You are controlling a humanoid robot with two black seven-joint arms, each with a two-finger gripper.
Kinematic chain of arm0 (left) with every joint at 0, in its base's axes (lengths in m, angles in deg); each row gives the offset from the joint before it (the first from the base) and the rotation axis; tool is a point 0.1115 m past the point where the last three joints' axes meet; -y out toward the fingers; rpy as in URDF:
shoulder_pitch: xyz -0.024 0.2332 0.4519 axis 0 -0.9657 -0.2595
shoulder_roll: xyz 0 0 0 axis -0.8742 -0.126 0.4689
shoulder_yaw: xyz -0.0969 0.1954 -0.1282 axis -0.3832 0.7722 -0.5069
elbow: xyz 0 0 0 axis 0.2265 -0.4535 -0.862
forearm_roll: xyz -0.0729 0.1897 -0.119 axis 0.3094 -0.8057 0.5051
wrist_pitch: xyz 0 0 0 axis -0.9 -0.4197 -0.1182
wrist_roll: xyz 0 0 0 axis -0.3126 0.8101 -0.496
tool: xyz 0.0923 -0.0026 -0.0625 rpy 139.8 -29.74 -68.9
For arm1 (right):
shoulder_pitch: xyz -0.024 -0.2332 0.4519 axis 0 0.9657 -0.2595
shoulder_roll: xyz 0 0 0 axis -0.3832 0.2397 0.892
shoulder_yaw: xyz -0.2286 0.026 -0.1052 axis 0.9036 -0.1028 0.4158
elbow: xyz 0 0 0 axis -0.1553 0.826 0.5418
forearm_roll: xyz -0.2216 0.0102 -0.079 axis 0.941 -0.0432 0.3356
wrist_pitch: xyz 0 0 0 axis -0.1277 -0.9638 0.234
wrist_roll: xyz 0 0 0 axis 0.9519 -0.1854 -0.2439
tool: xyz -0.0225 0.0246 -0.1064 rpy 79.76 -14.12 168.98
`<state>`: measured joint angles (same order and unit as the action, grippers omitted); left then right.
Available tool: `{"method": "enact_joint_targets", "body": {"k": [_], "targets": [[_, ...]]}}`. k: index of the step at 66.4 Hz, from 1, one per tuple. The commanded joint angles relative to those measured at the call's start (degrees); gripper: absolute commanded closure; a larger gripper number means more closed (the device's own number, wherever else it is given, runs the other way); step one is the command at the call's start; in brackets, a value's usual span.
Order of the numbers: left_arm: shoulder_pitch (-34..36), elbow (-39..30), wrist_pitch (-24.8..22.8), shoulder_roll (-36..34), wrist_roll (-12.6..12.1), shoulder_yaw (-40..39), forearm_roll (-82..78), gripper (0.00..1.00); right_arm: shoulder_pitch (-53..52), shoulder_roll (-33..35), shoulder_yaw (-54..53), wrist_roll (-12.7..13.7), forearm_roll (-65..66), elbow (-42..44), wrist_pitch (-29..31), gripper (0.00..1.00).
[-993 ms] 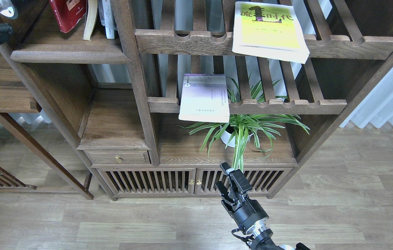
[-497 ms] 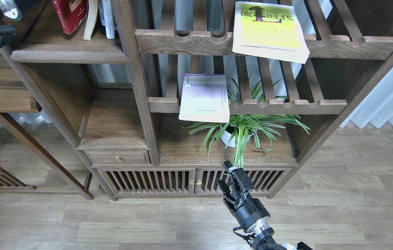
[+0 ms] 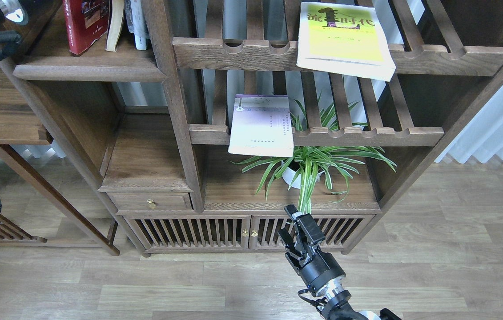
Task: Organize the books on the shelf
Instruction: 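Push the red book upright into the upper side shelf with the left gripper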
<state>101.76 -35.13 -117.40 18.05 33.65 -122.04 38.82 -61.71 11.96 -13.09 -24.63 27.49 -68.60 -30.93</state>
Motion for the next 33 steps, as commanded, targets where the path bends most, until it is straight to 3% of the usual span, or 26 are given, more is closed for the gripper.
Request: {"method": "enact_joint_targets", "body": {"k": [1, 33], "targets": [[0.33, -0.1, 0.01, 0.25, -0.03, -0.23, 0.23, 0.52, 0.04, 0.0, 0.0, -0.02, -0.06, -0.01, 0.0, 0.01], [3.49, -0.54, 0.01, 2.53, 0.15, -2.34, 3.13, 0.49, 0.04, 0.0, -0.09, -0.02, 0.03, -0.18, 0.0, 0.01]]}}
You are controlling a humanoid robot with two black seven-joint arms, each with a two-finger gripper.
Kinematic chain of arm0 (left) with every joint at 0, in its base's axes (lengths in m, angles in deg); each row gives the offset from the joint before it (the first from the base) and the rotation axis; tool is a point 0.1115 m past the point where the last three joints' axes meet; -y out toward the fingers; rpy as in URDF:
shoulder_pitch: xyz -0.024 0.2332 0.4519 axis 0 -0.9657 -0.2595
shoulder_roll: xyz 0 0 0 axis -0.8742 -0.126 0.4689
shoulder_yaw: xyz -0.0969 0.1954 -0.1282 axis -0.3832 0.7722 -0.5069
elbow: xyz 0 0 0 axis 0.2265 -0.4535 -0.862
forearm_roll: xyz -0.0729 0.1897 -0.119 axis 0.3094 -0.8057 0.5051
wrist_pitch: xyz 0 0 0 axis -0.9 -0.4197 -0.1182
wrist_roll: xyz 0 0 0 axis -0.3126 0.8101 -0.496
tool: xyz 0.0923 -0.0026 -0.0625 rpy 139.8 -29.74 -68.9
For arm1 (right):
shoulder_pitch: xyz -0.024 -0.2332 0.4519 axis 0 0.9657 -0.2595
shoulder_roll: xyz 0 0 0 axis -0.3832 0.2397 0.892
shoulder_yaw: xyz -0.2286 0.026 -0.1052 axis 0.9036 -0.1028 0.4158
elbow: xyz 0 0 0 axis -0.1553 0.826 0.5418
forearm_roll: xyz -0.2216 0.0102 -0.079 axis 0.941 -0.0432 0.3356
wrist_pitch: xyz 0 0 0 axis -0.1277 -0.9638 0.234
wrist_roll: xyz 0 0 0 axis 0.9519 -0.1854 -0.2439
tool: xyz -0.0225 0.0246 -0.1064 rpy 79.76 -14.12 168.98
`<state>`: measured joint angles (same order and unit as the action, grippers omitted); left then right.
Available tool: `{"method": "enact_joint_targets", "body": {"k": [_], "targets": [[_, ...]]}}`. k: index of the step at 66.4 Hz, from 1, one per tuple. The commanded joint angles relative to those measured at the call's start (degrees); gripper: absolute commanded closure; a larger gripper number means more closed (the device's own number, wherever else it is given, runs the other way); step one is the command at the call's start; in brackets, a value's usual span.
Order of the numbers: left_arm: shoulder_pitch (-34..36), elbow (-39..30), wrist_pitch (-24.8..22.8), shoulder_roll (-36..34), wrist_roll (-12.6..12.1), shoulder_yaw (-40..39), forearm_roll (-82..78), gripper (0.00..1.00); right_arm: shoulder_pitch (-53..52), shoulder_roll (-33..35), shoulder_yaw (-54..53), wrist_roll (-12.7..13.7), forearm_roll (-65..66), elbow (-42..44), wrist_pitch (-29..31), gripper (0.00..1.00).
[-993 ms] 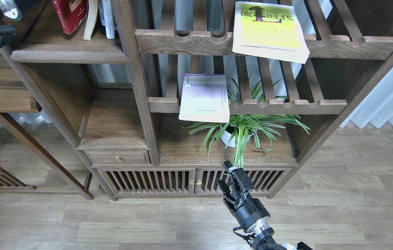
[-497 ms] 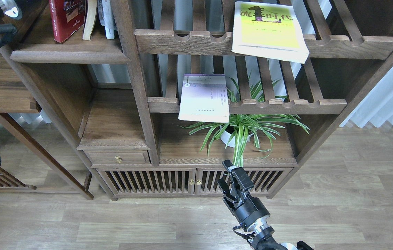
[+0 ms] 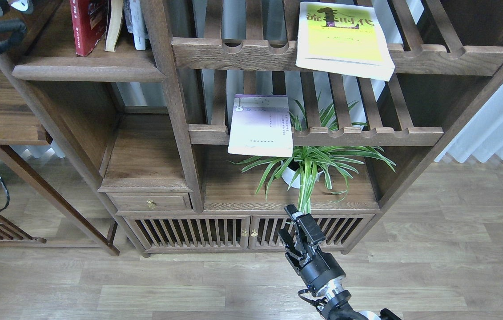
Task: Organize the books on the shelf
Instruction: 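Push the red book upright into the upper side shelf with the left gripper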
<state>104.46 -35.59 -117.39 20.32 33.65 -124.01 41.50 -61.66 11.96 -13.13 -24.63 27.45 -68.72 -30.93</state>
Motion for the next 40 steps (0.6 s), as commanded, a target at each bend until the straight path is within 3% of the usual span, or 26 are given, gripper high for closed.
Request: {"method": "enact_joint_targets", "body": {"k": [1, 20, 26, 40], "targets": [[0.79, -0.09, 0.0, 0.26, 0.15, -0.46, 0.45, 0.49, -0.01, 0.0, -0.04, -0.02, -0.02, -0.06, 0.0, 0.01], [1.94, -2.02, 0.0, 0.35, 0.06, -3.36, 3.52, 0.46, 0.0, 0.0, -0.04, -0.02, -0.02, -0.32, 0.0, 0.01], [1.76, -4.65, 0.0, -1.06, -1.52, -3.89, 6.25, 0.45, -0.01, 0.0, -0.04, 0.07, -0.02, -0.67, 0.0, 0.01], [-0.52, -9.66, 0.0, -6.33, -9.87, -3.63, 17.76, 0.45, 0.08, 0.0, -0.04, 0.07, -0.02, -2.43, -0.62, 0.01]]}}
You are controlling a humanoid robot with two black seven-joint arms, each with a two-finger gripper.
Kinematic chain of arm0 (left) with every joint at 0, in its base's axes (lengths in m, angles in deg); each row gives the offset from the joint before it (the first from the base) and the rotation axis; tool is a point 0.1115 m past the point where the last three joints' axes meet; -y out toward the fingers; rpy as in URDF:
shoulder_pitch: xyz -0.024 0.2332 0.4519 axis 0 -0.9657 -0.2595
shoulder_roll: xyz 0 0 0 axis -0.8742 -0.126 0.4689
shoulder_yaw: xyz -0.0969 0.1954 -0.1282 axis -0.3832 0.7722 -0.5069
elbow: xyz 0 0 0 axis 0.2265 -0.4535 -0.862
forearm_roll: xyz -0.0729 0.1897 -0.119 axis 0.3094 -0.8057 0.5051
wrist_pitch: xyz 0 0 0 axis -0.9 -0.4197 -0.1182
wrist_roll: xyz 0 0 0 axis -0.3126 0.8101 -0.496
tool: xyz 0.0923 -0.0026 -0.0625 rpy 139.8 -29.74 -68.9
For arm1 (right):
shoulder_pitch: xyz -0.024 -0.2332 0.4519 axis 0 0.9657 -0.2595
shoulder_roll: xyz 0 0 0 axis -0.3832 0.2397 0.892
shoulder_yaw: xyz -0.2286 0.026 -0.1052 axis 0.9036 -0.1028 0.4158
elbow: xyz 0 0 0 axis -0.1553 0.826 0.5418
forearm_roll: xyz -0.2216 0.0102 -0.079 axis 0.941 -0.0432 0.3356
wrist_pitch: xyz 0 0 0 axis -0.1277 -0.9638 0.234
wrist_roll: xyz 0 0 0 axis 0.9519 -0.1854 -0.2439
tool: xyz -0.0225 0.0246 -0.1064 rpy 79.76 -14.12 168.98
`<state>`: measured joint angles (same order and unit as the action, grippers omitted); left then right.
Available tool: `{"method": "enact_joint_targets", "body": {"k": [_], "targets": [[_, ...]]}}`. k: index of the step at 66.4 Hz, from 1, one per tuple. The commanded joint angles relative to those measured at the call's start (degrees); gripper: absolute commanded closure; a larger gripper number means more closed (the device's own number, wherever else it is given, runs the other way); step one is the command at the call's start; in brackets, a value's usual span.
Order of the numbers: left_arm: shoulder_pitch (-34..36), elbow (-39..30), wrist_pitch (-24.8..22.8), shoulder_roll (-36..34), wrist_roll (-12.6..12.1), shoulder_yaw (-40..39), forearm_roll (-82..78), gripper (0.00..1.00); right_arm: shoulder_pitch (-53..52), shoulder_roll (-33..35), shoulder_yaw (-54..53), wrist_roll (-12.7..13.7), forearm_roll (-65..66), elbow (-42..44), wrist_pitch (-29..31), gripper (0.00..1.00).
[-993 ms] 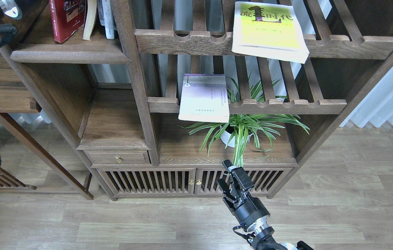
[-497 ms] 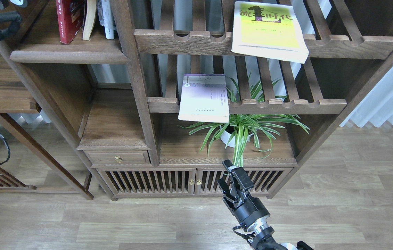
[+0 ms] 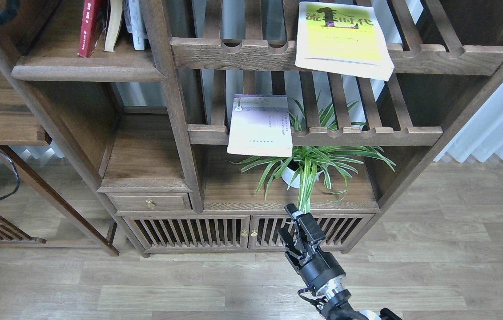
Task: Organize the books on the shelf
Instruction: 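Push the red book upright into the upper side shelf with the left gripper, then withdraw the left gripper and raise the right gripper toward the shelf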
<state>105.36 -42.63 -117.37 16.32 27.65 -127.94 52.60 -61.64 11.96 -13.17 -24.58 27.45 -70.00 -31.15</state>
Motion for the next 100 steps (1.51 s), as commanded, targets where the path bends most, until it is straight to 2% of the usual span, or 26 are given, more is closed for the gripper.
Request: {"method": "enact_joint_targets", "body": {"k": [1, 8, 20, 21, 38, 48, 60, 67, 69, 76, 85, 100], "targets": [[-1.69, -3.06, -0.02, -2.76, -4.21, 0.39, 7.71, 0.45, 0.06, 0.0, 0.0, 0.02, -0.02, -1.24, -0.48, 0.01], [-6.34, -8.42, -0.02, -6.54, -6.15, 1.01, 12.63, 0.45, -0.29, 0.0, 0.0, 0.02, -0.02, -1.59, -0.57, 0.01], [-15.48, -19.5, -0.02, -11.38, -6.15, 0.92, 20.37, 0.45, -1.0, 0.0, 0.0, 0.02, -0.02, -1.59, -0.92, 0.01], [-18.18, -21.68, -0.02, -12.6, -5.8, 0.22, 22.11, 0.44, -1.43, 0.0, 0.0, 0.02, -0.02, -1.59, -0.92, 0.01], [-29.1, -31.54, -0.02, -14.63, -5.62, -5.06, 27.4, 0.42, -1.61, 0.0, -0.79, 0.02, -0.11, -3.17, -1.98, 0.01], [-40.34, -39.1, -0.02, -14.9, -5.62, -9.88, 28.63, 0.4, -1.17, 0.0, -0.79, 0.02, -0.19, -6.34, -3.73, 0.01], [-55.46, -41.12, -0.02, -14.37, -5.01, -16.92, 29.34, 0.37, -0.91, 0.0, -0.79, 0.02, -0.19, -10.64, -6.54, 0.01], [-61.89, -41.12, -0.02, -14.19, -4.74, -17.36, 29.43, 0.38, -0.91, 0.0, -1.32, 0.02, -0.19, -11.7, -7.07, 0.01], [-65.82, -41.12, -0.02, -13.23, -4.66, -17.36, 29.43, 0.38, -0.91, 0.0, -2.36, 0.02, -0.19, -11.96, -7.51, 0.01], [-70.76, -40.95, -0.02, -10.16, -4.48, -17.63, 29.43, 0.36, -0.82, 0.0, -3.42, 0.02, -0.19, -12.49, -8.04, 0.01], [-74.02, -40.16, -0.02, -4.18, -4.48, -17.1, 29.43, 0.34, -1.0, 0.0, -5.27, 0.02, -0.28, -12.75, -8.22, 0.01], [-73.76, -35.24, -0.02, 1.54, -4.66, -15.17, 28.81, 0.31, -1.87, 0.0, -10.8, -0.06, -0.19, -14.6, -8.57, 0.01]]}}
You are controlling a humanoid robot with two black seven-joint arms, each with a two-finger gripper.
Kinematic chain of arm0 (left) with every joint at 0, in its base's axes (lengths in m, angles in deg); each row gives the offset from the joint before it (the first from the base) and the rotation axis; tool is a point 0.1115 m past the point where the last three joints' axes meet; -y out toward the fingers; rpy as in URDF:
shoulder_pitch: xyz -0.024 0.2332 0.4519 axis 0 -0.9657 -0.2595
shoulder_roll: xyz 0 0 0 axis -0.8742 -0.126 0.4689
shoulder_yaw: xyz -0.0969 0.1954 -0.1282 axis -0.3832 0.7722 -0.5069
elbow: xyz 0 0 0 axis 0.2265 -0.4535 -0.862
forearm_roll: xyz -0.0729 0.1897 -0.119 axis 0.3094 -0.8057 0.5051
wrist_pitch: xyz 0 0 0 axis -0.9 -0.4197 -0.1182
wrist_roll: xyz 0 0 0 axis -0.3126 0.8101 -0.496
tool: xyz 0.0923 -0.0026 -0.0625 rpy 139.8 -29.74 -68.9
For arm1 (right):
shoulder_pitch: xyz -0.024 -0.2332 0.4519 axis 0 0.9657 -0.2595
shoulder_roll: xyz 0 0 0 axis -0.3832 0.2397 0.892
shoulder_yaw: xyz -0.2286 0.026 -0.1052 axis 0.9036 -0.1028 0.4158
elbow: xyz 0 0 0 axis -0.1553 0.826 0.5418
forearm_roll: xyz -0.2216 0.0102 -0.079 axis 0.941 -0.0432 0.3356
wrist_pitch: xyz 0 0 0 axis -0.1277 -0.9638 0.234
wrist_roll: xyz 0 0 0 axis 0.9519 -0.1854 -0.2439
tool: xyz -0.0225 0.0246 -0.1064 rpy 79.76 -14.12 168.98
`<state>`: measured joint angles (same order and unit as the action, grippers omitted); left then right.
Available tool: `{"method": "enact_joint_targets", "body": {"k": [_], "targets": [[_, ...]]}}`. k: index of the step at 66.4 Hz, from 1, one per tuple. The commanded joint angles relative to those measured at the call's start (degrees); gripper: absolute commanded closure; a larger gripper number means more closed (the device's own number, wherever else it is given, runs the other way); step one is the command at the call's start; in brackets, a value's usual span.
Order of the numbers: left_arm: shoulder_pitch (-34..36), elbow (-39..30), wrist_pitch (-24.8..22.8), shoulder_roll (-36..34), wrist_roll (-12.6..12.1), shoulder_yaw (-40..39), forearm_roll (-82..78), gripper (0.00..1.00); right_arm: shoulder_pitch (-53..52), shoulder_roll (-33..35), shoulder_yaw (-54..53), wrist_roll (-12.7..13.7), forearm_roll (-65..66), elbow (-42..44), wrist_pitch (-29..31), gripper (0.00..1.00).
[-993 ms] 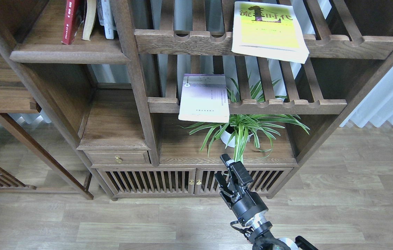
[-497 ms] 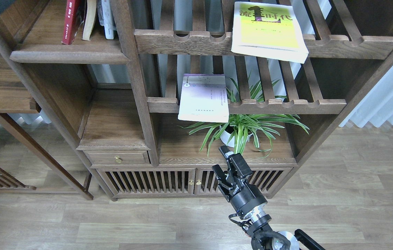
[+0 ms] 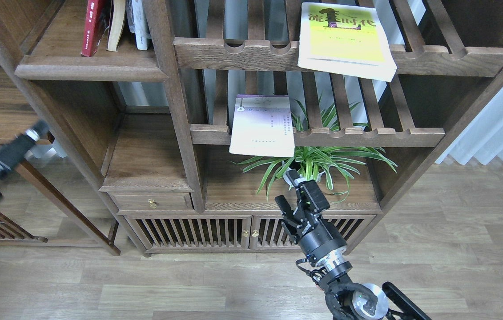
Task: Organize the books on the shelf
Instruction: 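Withdraw the left gripper and raise the right gripper toward the shelf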
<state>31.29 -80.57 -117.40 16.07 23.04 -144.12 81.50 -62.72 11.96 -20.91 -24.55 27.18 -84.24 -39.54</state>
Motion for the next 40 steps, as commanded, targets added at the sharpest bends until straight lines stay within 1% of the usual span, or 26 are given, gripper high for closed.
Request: {"method": "enact_joint_targets", "body": {"k": [1, 10, 13, 18, 19, 27, 32, 36, 40], "targets": [[0.4, 3.4, 0.0, 1.79, -0.05, 1.19, -0.09, 0.3, -1.14, 0.0, -3.59, -0.09, -0.01, -0.45, -0.09, 0.01], [1.36, 8.5, 0.0, 1.88, 0.3, 1.19, 0.35, 0.22, -3.08, 0.0, -4.92, -0.44, -0.1, -2.12, 0.0, 0.01], [1.71, 9.91, 0.0, 1.88, 0.65, 1.02, 0.53, 0.21, -3.34, 0.0, -5.0, -0.44, -0.1, -2.65, 0.0, 0.01], [2.33, 12.63, 0.0, 1.88, 1.36, 0.84, 0.53, 0.21, -3.34, 0.0, -5.0, -0.44, -0.01, -3.79, -0.18, 0.01], [2.85, 14.38, 0.0, 1.88, 1.71, 0.84, 0.53, 0.2, -3.17, 0.0, -5.0, -0.44, 0.08, -3.88, -0.18, 0.01], [4.44, 17.56, 0.0, 1.88, 1.8, 0.14, 0.53, 0.19, -2.47, 0.0, -5.0, -0.35, 0.34, -4.49, -0.18, 0.01], [6.02, 20.1, 0.0, 1.79, 1.8, 0.05, 0.53, 0.17, -1.41, 0.0, -5.35, -0.35, 0.69, -6.33, -0.44, 0.01], [7.16, 21.25, 0.0, 1.79, 1.8, 0.05, 0.53, 0.17, -0.71, 0.0, -5.97, -0.35, 0.69, -7.57, -1.41, 0.02], [8.04, 21.87, 0.0, 1.79, 1.8, 0.14, 0.53, 0.17, -0.53, 0.0, -6.58, -0.35, 0.69, -8.8, -3.69, 0.02]]}}
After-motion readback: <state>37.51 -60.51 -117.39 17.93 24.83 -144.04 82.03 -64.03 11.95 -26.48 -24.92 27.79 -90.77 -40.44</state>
